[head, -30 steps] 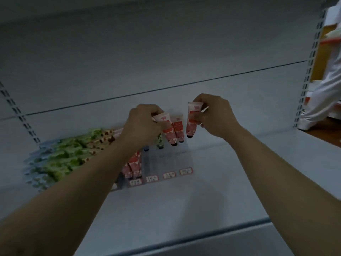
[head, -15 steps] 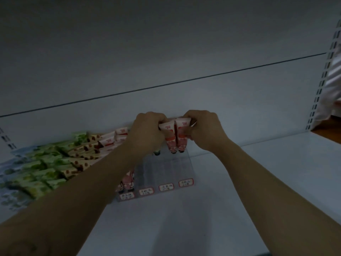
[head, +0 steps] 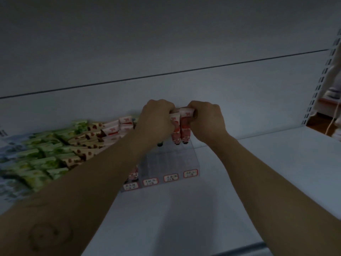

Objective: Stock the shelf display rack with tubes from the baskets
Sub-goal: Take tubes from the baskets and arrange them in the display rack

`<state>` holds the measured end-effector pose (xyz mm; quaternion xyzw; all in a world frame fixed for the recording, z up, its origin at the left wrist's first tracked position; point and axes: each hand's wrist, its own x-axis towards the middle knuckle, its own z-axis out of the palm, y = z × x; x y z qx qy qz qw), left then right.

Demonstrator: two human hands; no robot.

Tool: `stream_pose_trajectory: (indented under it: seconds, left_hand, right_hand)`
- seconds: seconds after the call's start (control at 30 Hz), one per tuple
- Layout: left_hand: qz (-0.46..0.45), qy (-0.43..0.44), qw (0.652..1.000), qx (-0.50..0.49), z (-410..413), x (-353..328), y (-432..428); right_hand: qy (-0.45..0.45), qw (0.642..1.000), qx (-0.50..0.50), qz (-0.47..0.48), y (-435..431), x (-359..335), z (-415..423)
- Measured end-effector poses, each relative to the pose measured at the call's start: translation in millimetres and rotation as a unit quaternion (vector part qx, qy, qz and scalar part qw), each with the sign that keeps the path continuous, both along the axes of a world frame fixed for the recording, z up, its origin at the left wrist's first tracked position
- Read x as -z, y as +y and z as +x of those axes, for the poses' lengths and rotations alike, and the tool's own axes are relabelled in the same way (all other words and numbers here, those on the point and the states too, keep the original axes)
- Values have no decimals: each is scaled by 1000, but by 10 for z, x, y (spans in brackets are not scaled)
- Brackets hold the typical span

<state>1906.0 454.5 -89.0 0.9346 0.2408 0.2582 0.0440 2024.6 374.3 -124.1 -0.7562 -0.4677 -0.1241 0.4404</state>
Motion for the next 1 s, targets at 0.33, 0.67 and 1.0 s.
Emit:
stream_pose_trajectory:
  seconds: [0.33,0.67,1.0]
  left_hand:
    - [-30,-24,999,4,-28,3,-26]
    - [19,-2,1000,17,-18,3,53]
    - [-10,-23,999,-20,122,57,13]
  right_hand:
    - [-9,1000,17,0,-16,86,-75]
    - [-56,998,-36,-3,24,41,-70]
    - [24,999,24,-13,-38,65,-81]
